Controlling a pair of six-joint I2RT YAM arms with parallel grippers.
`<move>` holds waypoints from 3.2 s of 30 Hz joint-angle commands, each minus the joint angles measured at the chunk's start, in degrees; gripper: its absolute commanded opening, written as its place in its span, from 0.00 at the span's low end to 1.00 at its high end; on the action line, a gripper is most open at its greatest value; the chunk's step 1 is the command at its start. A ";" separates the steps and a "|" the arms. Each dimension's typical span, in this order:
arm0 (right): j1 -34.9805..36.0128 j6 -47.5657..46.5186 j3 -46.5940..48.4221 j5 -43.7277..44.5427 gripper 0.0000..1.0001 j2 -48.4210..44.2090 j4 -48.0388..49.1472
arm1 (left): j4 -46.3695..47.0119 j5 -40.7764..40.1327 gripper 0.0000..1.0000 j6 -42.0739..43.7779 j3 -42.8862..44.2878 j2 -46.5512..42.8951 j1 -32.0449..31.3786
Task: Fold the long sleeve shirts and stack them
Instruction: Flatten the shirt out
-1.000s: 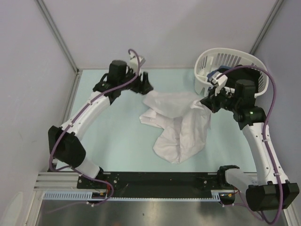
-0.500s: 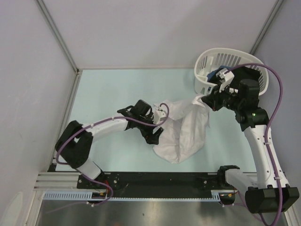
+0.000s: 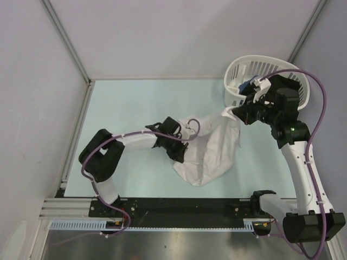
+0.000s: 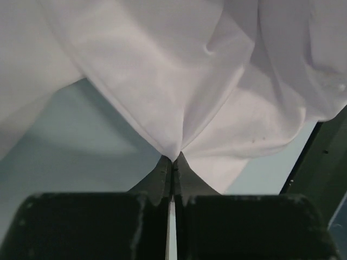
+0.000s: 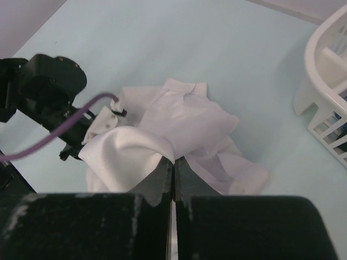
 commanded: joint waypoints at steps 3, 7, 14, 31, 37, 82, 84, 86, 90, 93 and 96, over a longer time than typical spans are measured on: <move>2.33 6.14 2.89 2.14 0.00 4.75 8.78 | -19.50 2.07 0.00 12.95 11.87 -10.18 27.15; 3.39 5.80 3.43 3.20 0.00 8.45 4.67 | -36.65 -2.33 0.00 33.08 11.74 -14.32 36.07; 2.17 2.46 -5.00 6.36 0.00 11.27 -3.07 | -45.73 -12.08 0.00 50.25 -6.63 -20.83 37.84; 4.45 -6.51 -10.20 1.53 0.01 12.32 -12.13 | -35.99 0.22 0.70 44.19 13.93 -4.05 34.69; 4.36 -5.98 -10.99 1.18 0.03 12.06 -12.31 | -34.83 0.39 0.68 52.16 15.85 2.10 27.66; 6.20 -8.00 -10.20 3.38 0.06 15.49 -8.53 | -40.20 -2.42 0.77 50.00 26.92 4.21 34.78; 5.60 -7.56 -10.20 3.47 0.06 15.31 -8.35 | -40.19 -1.63 0.77 49.82 27.46 5.97 32.06; 5.33 -7.21 -10.37 3.12 0.06 15.05 -8.18 | -40.37 -1.19 0.78 49.82 26.67 7.47 30.47; 4.89 -6.86 -11.17 2.85 0.06 14.35 -7.65 | -35.46 -7.59 0.70 47.62 21.41 9.49 26.60; 4.80 -7.03 -11.17 3.11 0.06 14.78 -7.30 | -34.04 -10.68 0.35 45.95 20.07 10.46 26.94; 4.10 -6.16 -8.89 3.12 0.03 17.15 -5.28 | -37.45 -9.11 0.00 43.76 27.41 11.25 30.54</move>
